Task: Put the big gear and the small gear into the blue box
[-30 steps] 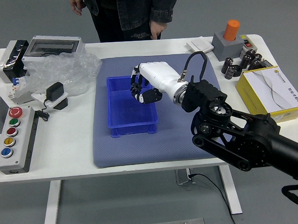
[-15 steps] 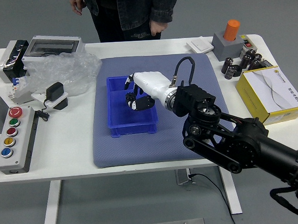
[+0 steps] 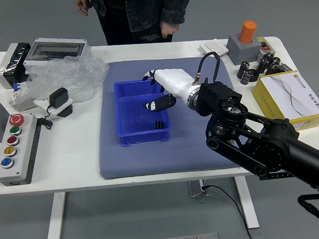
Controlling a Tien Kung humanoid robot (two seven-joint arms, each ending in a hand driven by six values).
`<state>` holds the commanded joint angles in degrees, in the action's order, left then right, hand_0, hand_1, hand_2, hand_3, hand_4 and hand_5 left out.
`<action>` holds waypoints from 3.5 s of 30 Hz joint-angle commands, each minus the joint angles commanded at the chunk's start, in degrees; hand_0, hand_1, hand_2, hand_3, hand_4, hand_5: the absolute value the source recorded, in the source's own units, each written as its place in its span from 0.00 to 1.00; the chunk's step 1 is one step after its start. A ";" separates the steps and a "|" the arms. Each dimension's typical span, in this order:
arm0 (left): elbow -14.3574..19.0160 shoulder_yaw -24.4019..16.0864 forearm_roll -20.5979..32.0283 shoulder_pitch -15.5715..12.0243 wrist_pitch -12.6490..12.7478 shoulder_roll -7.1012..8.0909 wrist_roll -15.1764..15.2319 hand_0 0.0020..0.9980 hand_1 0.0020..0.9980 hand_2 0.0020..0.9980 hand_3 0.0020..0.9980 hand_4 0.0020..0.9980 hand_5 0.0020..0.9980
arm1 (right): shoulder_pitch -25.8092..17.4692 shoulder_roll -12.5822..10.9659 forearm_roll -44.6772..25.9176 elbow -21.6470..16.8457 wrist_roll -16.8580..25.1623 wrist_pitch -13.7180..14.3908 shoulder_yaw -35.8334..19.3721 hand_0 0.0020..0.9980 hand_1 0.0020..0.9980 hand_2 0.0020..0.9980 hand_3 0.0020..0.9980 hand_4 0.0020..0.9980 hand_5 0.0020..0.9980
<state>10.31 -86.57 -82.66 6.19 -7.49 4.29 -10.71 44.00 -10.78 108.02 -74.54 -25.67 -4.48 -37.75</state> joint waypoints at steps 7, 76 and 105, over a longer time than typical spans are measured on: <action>0.00 0.08 -0.14 0.30 -0.05 0.12 -0.04 0.73 0.68 0.70 0.70 0.43 0.01 | 0.90 -3.30 -1.28 3.59 0.47 -0.50 1.48 0.59 0.58 0.73 0.83 0.83 0.38; 0.00 0.73 0.05 0.38 0.10 -0.27 -0.02 0.73 0.68 0.69 0.68 0.41 0.00 | 2.67 1.12 -7.06 33.17 9.32 4.66 7.06 0.65 0.55 0.66 0.68 0.70 0.28; 0.00 0.90 0.54 0.52 0.25 -0.40 0.05 0.73 0.68 0.69 0.68 0.41 0.00 | 2.22 1.25 -6.98 33.87 12.67 10.16 5.68 0.61 0.46 0.47 0.53 0.70 0.12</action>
<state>10.31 -85.66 -82.12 6.71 -7.24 3.89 -10.66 46.22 -9.52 101.04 -40.67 -12.99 5.69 -32.07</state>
